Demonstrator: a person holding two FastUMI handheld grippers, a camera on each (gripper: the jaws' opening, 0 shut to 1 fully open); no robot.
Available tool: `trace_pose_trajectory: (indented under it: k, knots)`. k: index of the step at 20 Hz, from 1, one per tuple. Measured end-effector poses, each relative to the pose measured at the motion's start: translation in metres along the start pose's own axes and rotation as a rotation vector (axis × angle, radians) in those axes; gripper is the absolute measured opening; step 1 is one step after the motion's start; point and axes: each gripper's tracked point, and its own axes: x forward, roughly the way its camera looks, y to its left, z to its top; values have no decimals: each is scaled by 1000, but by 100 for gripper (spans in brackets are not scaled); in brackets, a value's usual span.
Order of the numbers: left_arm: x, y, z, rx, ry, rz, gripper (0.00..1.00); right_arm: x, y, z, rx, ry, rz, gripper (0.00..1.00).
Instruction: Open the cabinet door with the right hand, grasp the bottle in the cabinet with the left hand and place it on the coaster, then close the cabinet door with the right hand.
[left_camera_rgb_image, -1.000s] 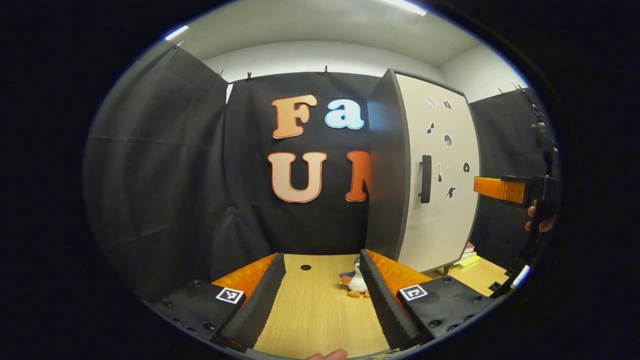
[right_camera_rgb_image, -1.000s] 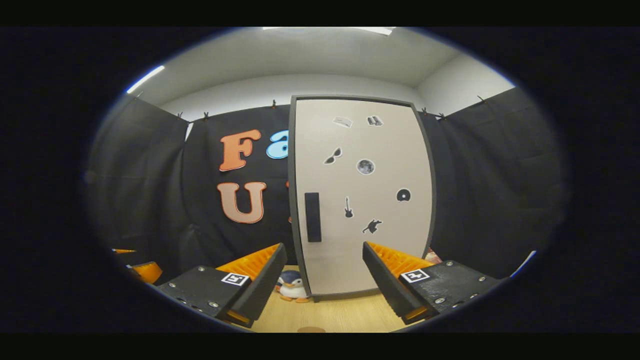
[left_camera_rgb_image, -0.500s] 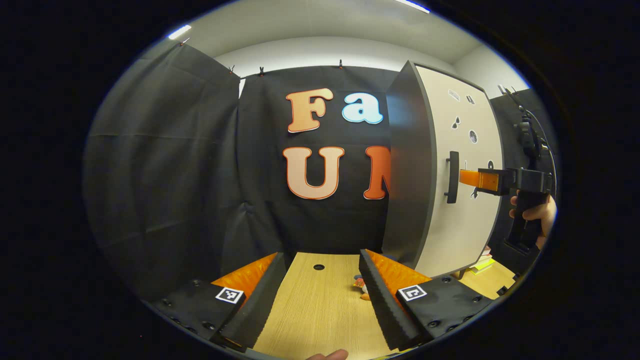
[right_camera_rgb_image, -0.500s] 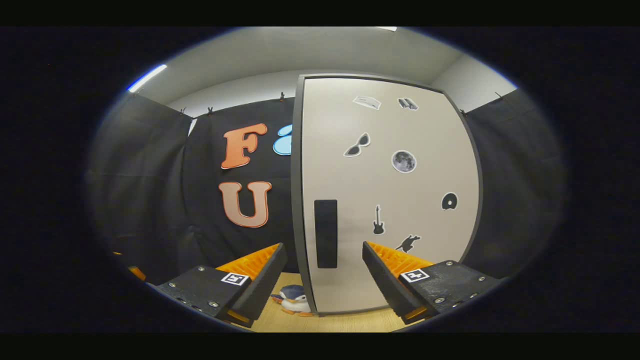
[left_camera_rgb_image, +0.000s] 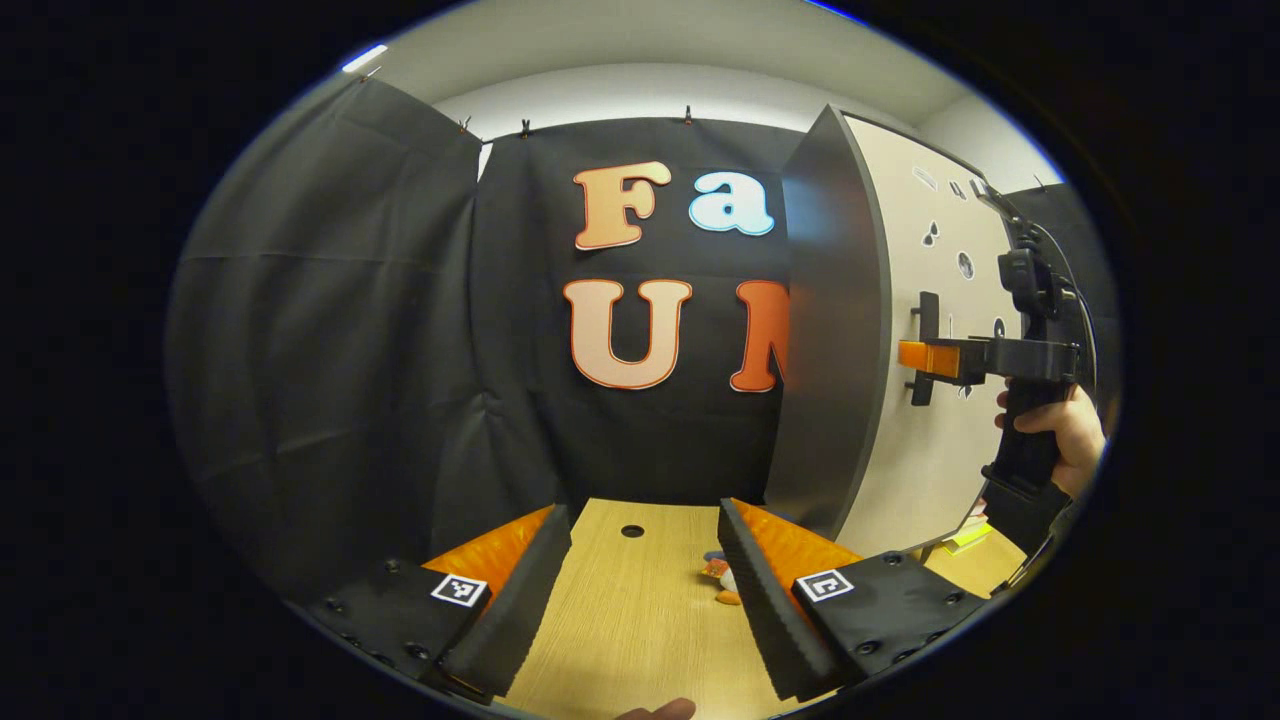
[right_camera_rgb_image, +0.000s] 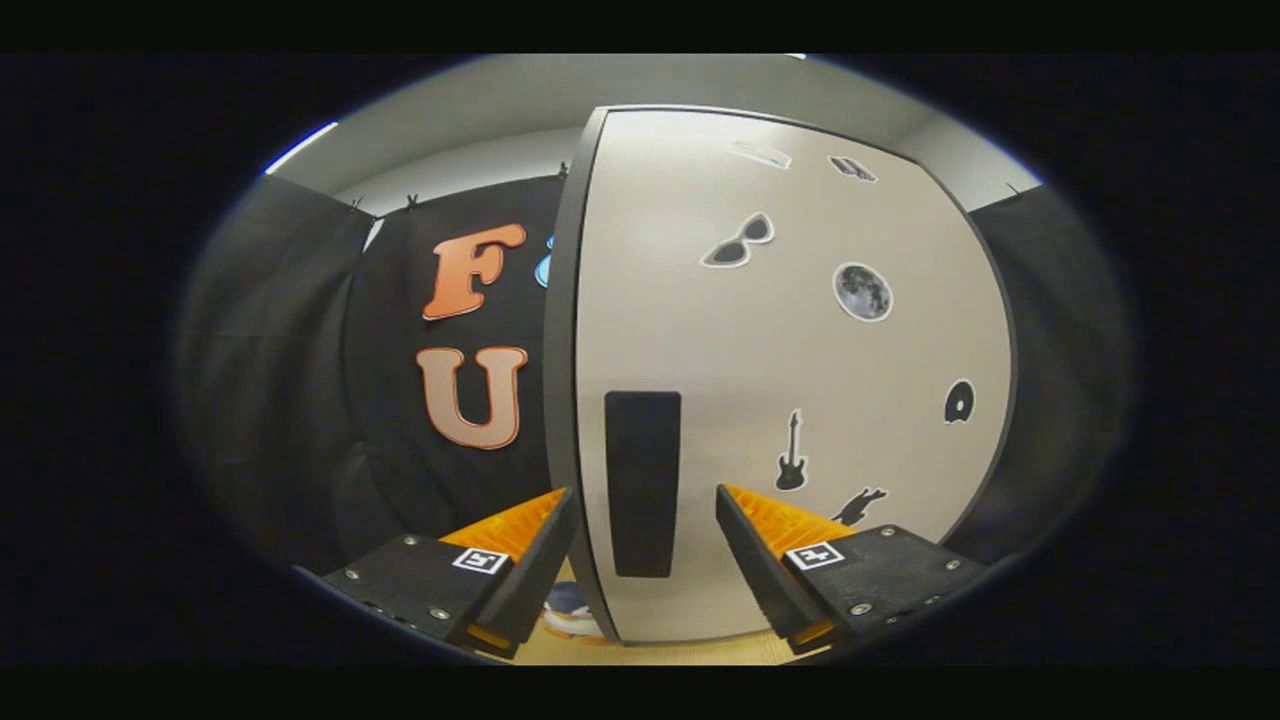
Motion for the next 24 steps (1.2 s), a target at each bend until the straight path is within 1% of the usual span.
trace_pose_trajectory:
  k: [1,4,6,9,12,13,17,18,19,20,21,22,24]
  knots:
    - [1,1,-1,3,1,2,96,2,0,1,-7,-2,-5,83]
    - [1,5,-5,0,12,9,96,4,1,-4,-43,1,-22,55]
    - [-1,9,-7,-5,20,13,96,3,-1,-3,-21,9,-28,39]
    - [-5,13,-4,0,16,12,96,0,-3,-4,45,34,-26,35]
    - [-13,16,1,16,-1,8,96,-3,-3,-5,42,40,-31,33]
    - [-15,18,1,20,-3,6,96,-5,-3,-5,47,46,-33,29]
    - [-35,19,5,33,-17,-8,96,-16,-3,-5,54,63,-45,30]
    - [-37,20,6,37,-20,-10,96,-20,-3,-5,63,67,-47,27]
    - [-38,20,6,40,-24,-16,96,-22,-5,-4,68,68,-48,27]
    - [-38,19,7,42,-27,-23,96,-26,-6,-4,71,70,-50,24]
    - [-38,19,8,46,-31,-24,96,-28,-8,-4,70,73,-54,25]
    - [-40,19,10,43,-41,-25,96,-32,-10,-3,70,74,-60,22]
    - [-45,16,13,18,-50,-43,96,-38,-13,-4,78,79,-72,23]
